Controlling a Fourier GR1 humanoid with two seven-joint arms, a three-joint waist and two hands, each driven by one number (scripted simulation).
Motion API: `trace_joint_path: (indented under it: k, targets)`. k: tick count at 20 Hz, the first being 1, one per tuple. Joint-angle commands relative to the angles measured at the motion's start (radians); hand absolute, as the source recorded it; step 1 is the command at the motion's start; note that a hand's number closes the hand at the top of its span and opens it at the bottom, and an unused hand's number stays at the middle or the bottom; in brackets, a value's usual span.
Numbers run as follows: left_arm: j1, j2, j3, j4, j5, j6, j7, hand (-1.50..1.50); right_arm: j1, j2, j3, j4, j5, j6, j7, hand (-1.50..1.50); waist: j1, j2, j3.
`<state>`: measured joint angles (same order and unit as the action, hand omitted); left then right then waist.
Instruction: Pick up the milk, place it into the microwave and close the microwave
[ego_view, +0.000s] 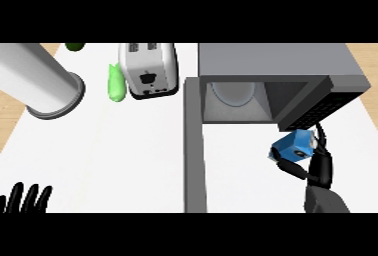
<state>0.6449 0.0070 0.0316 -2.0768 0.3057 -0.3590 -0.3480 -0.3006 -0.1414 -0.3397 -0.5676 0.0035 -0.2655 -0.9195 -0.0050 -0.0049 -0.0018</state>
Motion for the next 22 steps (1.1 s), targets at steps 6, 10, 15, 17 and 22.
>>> trace_joint_path:
  k: [6,10,15,17,22]
  targets:
    - [0.001,-0.007,-0.051,0.004,-0.019,0.02,-0.038,-1.5,-0.144,0.046,0.023,0.131,0.023,0.013,-0.139,1.5,0.036,0.012,0.005]
    - [0.022,0.002,-0.015,-0.01,0.006,-0.002,0.001,-1.5,-0.165,0.099,0.019,0.12,-0.004,0.047,-0.193,1.5,0.034,0.011,0.004]
    - [0.011,0.009,0.003,0.057,0.003,-0.032,-0.058,-1.5,-0.148,0.095,0.033,0.117,-0.006,0.071,-0.195,1.5,0.019,0.007,0.002]
    - [0.005,0.073,0.102,0.041,0.084,-0.058,-0.038,-1.5,-0.11,0.092,0.046,0.09,0.004,0.053,-0.198,1.5,0.012,0.005,0.002]
    - [0.051,-0.006,-0.031,-0.01,-0.007,0.0,-0.032,-1.5,-0.01,0.126,0.109,-0.063,0.016,0.06,-0.159,1.5,0.002,0.0,0.001]
